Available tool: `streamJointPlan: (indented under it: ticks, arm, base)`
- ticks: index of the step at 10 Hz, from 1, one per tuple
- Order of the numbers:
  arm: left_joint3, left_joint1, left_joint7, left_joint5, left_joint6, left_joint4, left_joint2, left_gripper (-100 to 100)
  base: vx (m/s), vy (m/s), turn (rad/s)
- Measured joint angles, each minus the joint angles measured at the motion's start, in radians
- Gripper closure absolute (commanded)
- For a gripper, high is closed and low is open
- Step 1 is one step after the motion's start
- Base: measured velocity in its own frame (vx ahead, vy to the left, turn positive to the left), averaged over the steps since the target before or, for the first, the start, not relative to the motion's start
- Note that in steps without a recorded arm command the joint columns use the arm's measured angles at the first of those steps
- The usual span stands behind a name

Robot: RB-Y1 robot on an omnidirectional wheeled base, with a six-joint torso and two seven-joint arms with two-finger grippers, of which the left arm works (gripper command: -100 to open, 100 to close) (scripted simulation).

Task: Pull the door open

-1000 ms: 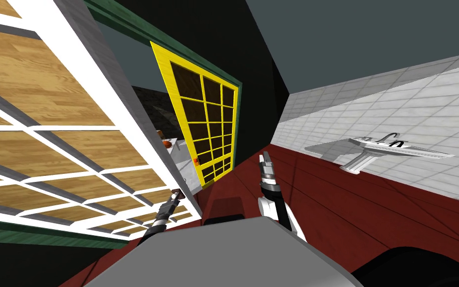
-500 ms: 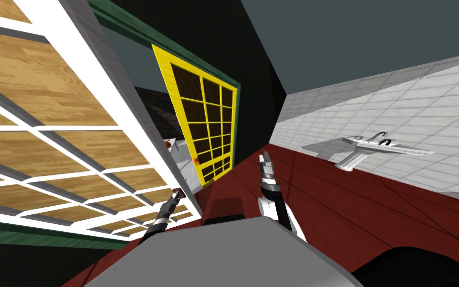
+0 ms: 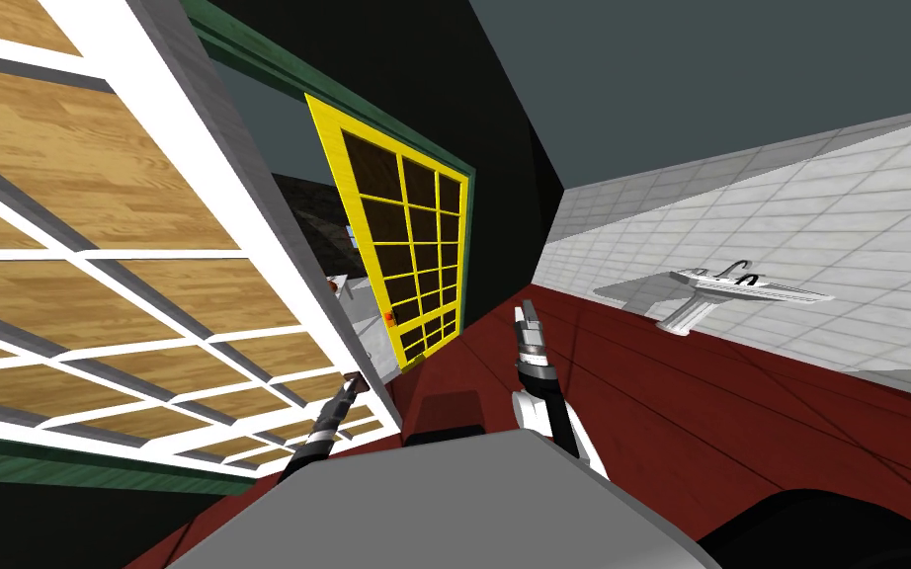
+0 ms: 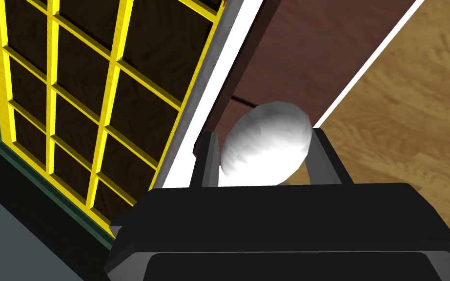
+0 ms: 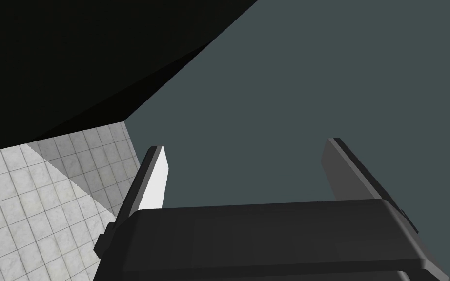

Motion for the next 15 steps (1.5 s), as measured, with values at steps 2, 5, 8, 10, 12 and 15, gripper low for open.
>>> streamJointPlan:
  ticks: [2, 5, 8, 10, 12, 15]
  arm:
    - [-0.011, -0.005, 0.048, 0.017, 0.0, 0.005, 0.003, 100]
    - [-0.028, -0.012, 0.124, 0.044, 0.001, 0.01, 0.007, 100]
    - [-0.043, -0.016, 0.194, 0.069, 0.003, 0.011, 0.011, 100]
    - [-0.055, -0.019, 0.246, 0.088, 0.005, 0.012, 0.014, 100]
    - [-0.065, -0.023, 0.291, 0.103, 0.007, 0.016, 0.016, 100]
    - [-0.084, -0.029, 0.368, 0.135, 0.011, 0.017, 0.022, 100]
  base:
    - [-0.032, 0.014, -0.026]
    - [-0.039, 0.019, -0.036]
    - [-0.037, 0.015, -0.037]
    - [-0.033, 0.018, -0.03]
    - [-0.028, 0.011, -0.028]
    - [-0.042, 0.02, -0.043]
